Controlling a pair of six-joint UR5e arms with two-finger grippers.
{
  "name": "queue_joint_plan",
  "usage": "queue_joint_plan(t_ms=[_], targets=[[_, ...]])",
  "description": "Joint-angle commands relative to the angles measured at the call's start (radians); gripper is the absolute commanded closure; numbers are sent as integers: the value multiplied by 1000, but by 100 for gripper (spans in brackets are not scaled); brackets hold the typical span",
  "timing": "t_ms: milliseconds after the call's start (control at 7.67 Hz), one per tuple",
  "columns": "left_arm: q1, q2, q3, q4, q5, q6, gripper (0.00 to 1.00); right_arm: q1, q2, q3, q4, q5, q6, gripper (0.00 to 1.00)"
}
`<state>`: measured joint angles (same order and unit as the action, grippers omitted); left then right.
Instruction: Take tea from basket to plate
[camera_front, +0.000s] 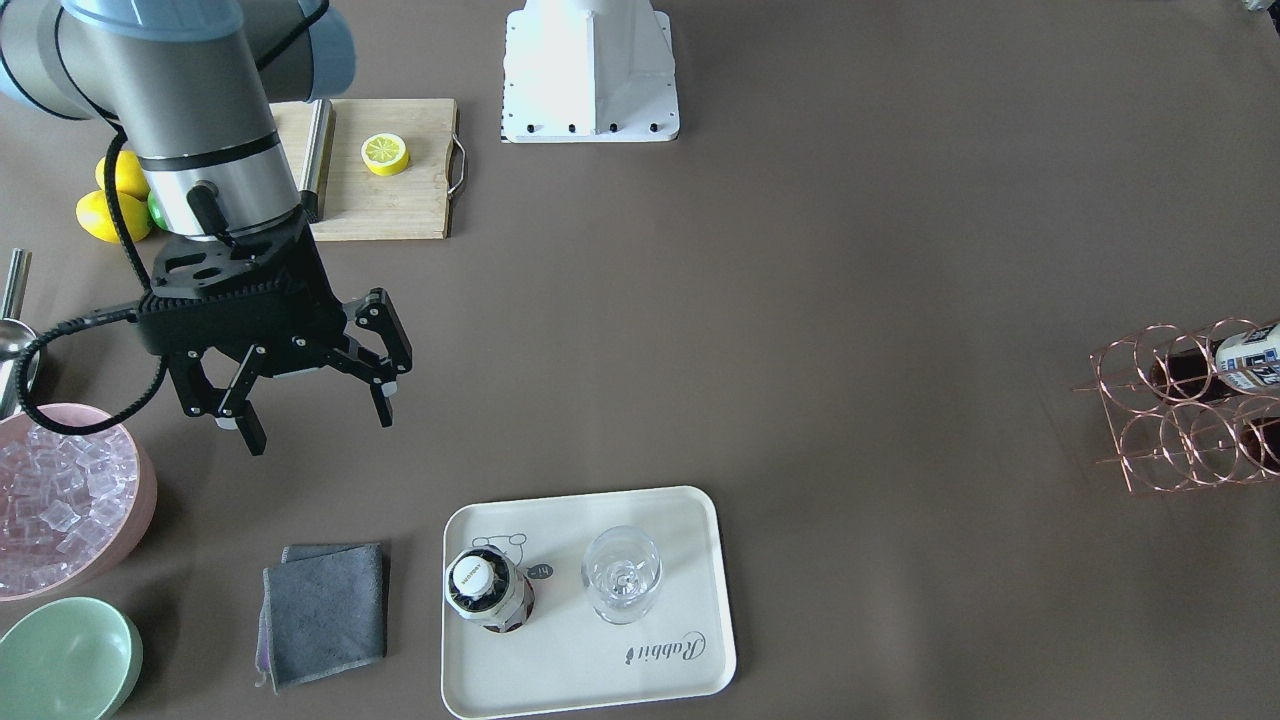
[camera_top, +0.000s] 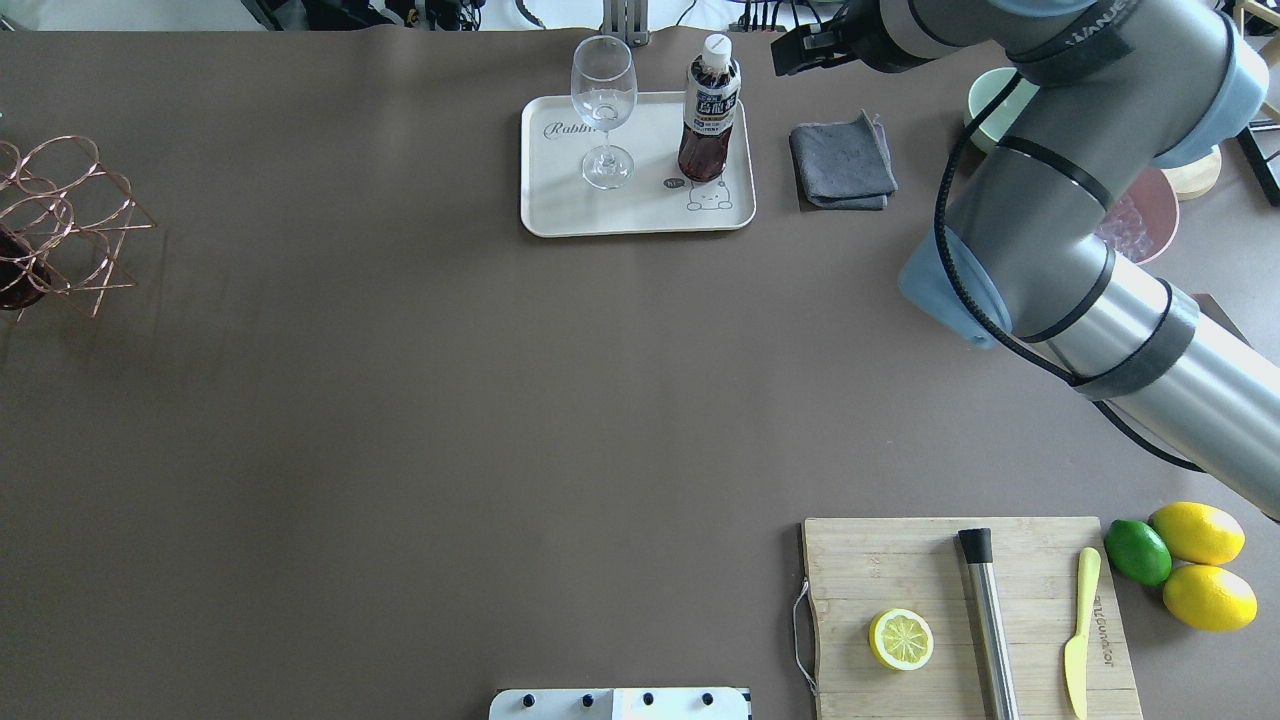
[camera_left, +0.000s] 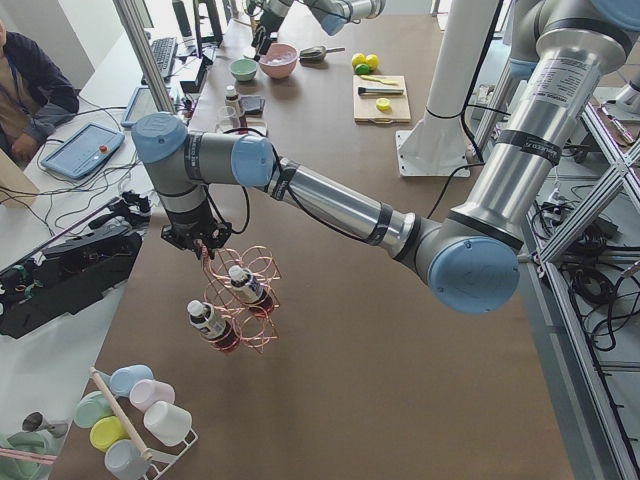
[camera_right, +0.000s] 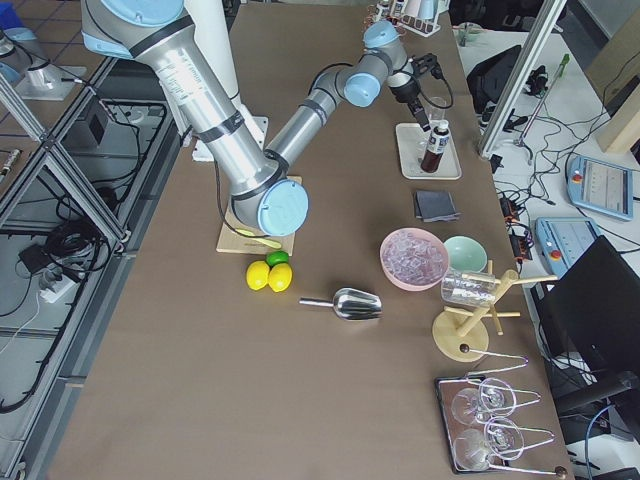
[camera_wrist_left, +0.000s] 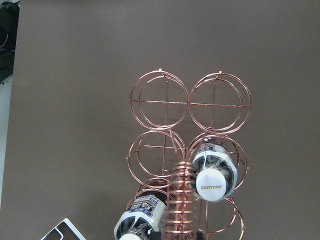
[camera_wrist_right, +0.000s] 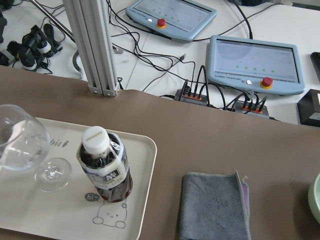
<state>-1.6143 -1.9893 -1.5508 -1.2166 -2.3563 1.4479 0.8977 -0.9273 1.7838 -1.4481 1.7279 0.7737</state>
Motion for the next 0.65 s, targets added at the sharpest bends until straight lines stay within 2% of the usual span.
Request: queue_joint_plan(t_ms=[0, 130, 261, 522], targets=[[-35, -3, 125, -107, 5, 28, 100, 69, -187, 109, -126, 170, -22, 0], [-36, -2, 149, -138, 8, 31, 100, 93, -276, 132, -130, 188, -98, 0], [-35, 1, 165, -171, 18, 31, 100, 127, -354, 135, -132, 211, -299, 0], [-29, 6, 169, -184, 19, 31, 100, 257, -453, 126, -201, 347, -505, 0]])
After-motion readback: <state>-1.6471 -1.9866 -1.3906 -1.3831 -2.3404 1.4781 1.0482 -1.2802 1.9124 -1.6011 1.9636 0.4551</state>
